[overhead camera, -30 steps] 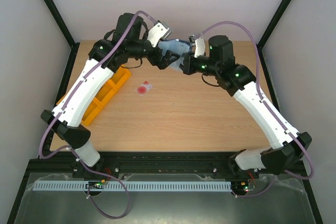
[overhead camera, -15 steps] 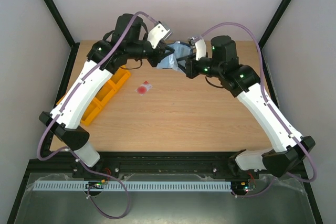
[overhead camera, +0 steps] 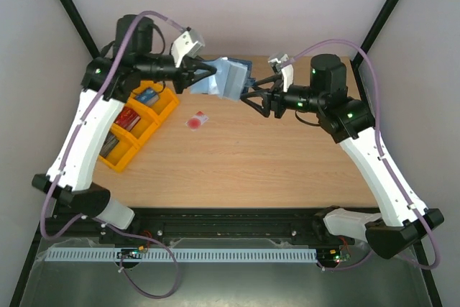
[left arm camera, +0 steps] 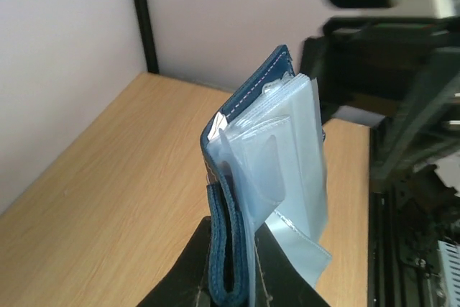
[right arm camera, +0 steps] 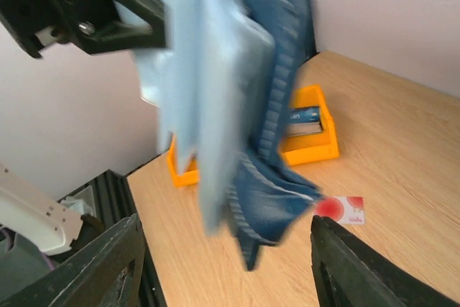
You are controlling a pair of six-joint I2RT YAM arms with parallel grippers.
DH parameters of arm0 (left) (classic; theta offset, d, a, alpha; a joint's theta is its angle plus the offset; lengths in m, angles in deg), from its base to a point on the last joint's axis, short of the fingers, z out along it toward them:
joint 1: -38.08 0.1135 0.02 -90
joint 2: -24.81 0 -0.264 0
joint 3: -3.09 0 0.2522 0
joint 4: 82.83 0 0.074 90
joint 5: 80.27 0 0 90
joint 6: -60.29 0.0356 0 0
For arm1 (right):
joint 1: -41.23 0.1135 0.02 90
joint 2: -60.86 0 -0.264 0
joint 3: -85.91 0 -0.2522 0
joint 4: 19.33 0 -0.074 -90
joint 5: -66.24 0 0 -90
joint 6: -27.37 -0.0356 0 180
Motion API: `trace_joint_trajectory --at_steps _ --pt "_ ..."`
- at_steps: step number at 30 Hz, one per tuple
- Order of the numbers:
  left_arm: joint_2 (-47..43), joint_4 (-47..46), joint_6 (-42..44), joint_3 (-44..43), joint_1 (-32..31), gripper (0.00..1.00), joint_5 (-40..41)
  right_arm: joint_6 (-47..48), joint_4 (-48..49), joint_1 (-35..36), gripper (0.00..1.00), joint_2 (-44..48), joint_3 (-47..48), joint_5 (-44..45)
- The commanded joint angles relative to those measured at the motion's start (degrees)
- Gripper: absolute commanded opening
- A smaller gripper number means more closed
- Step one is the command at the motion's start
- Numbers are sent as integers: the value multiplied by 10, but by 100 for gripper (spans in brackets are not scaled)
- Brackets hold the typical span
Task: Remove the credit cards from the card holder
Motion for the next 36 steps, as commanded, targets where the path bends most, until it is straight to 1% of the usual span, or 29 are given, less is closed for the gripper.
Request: trace_joint_trajectory --at_steps 1,4,6,9,12,14,17,19,25,27,30,32,36 --pt "-60 -8 43 23 14 2 -106 54 -28 0 61 -4 25 -33" --pt "-73 -31 29 43 16 2 -113 69 -69 0 56 -26 55 -7" --pt "-78 -49 7 52 16 2 -115 58 -65 0 53 -33 56 -11" --pt "-81 -78 -25 62 16 2 -115 32 -43 1 53 -36 47 -34" --pt "-83 -111 -58 75 15 2 -102 -17 21 3 59 -23 17 -82" --pt "-86 -131 -75 90 14 2 -92 -58 78 9 67 -12 -5 -97" --pt "-91 -160 -103 118 9 2 -79 -109 150 24 75 1 -34 -99" --pt "-92 -176 -123 133 5 2 -74 -122 164 38 80 -1 -33 -85" --pt "-90 -196 -146 148 -6 2 -71 -143 177 63 85 -7 -26 -9" --pt "-90 -199 -149 152 -8 2 -74 -147 183 66 83 -6 -32 33" --pt "-90 -201 -152 155 -9 2 -79 -143 169 67 73 -10 -30 93" --pt "-91 -202 -154 155 -9 2 -80 -149 175 67 68 -13 -31 100" --pt "-90 -205 -157 157 -10 2 -87 -158 183 69 61 -24 -28 106"
